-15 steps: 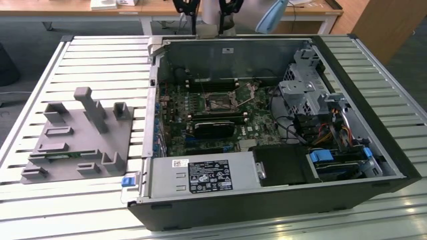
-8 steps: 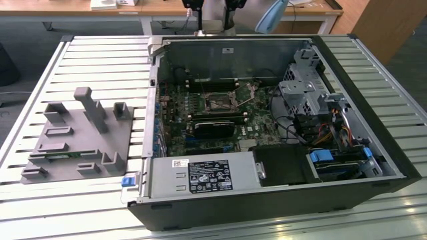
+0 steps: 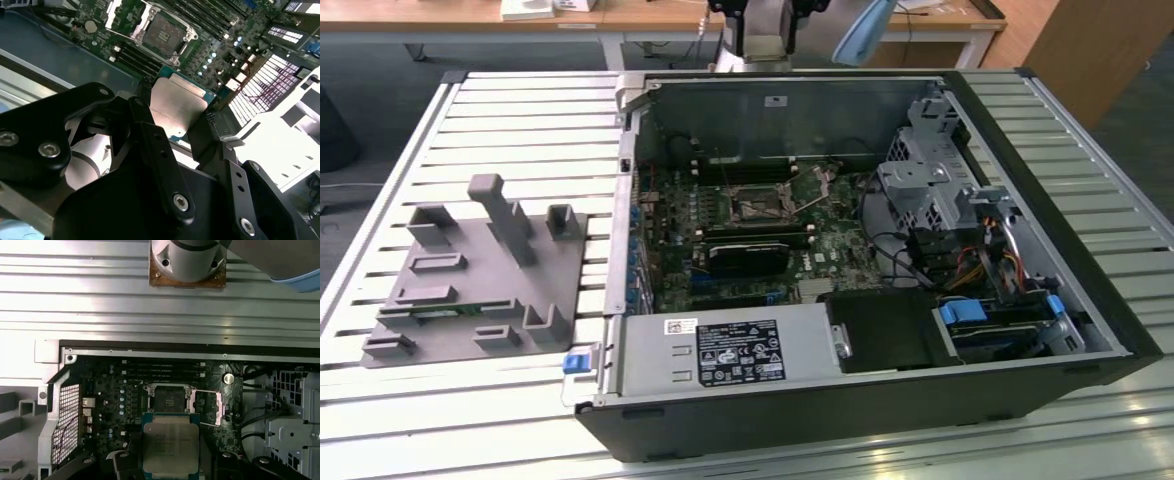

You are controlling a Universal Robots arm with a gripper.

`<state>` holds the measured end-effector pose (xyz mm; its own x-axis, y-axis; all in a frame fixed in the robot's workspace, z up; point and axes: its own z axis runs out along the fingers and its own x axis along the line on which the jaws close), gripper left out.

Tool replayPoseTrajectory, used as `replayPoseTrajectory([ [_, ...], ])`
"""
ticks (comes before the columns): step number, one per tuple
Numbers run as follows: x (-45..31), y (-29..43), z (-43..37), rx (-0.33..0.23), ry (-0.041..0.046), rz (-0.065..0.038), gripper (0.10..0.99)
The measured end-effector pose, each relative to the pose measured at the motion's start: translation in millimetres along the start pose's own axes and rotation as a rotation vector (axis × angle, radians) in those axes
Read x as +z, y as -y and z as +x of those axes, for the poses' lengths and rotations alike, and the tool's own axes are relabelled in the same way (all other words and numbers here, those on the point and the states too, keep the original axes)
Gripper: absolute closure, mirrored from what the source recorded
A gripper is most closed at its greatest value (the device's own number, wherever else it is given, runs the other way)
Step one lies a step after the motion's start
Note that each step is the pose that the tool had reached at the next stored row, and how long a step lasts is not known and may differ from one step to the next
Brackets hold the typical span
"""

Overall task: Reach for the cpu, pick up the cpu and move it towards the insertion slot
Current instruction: 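Pick up the cpu and move it towards the insertion slot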

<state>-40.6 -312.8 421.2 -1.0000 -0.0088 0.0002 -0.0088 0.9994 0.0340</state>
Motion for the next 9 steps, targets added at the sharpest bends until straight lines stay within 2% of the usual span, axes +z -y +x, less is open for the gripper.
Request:
replayPoseTrajectory([
  [4,0.5,-4.2,-7.6,0.0,0.0018,0.0,0.545],
  [9,0.8,-5.0,-14.0,0.001,0.0074,0.0,0.545],
])
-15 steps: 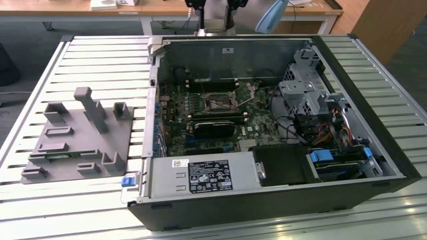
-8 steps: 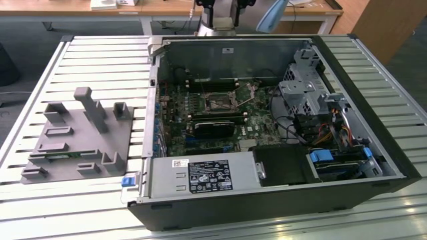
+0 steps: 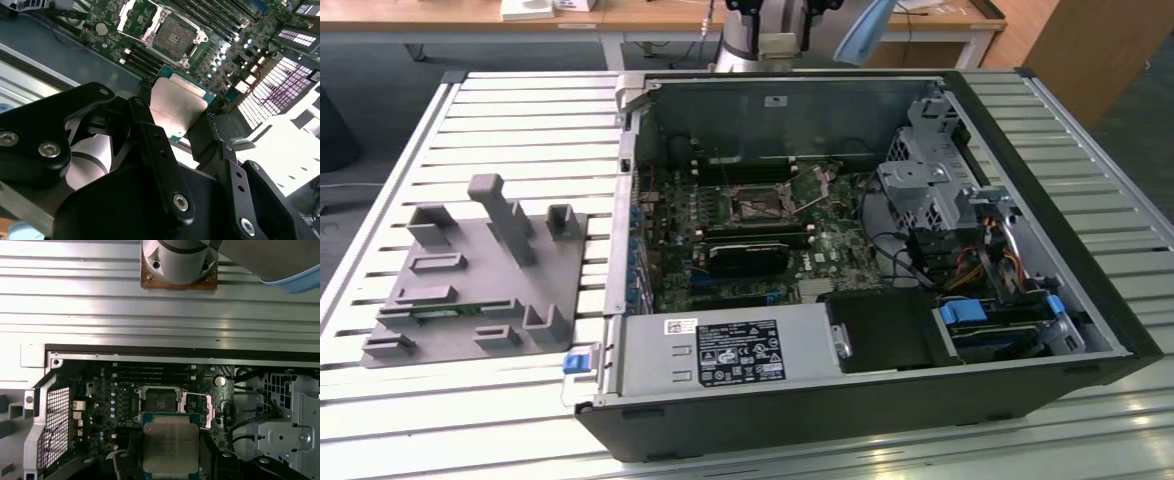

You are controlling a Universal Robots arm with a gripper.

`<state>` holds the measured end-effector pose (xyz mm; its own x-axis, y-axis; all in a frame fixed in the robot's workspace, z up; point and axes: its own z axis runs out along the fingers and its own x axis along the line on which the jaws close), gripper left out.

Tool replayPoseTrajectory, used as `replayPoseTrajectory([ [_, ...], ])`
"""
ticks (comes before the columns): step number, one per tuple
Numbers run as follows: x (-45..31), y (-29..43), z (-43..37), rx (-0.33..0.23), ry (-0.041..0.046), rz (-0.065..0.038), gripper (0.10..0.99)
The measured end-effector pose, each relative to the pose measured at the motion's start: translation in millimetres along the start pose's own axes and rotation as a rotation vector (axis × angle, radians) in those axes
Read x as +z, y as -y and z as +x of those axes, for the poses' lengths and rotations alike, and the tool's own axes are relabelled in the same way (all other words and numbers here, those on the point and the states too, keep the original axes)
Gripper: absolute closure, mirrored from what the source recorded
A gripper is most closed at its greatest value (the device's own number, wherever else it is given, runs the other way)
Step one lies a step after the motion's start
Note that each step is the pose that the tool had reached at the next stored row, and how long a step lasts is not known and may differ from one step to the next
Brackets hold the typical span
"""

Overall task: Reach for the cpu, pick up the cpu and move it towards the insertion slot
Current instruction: 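Pick up the cpu and move it towards the insertion slot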

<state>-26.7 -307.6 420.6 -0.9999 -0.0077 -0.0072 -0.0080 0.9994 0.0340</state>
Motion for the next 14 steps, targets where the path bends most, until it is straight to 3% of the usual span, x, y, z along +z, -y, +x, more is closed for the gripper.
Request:
replayPoseTrajectory([
  [6,0.1,-0.4,-7.8,0.002,0.0067,0.0,0.545],
  [14,0.1,-0.4,-8.5,0.002,0.0068,0.0,0.545],
])
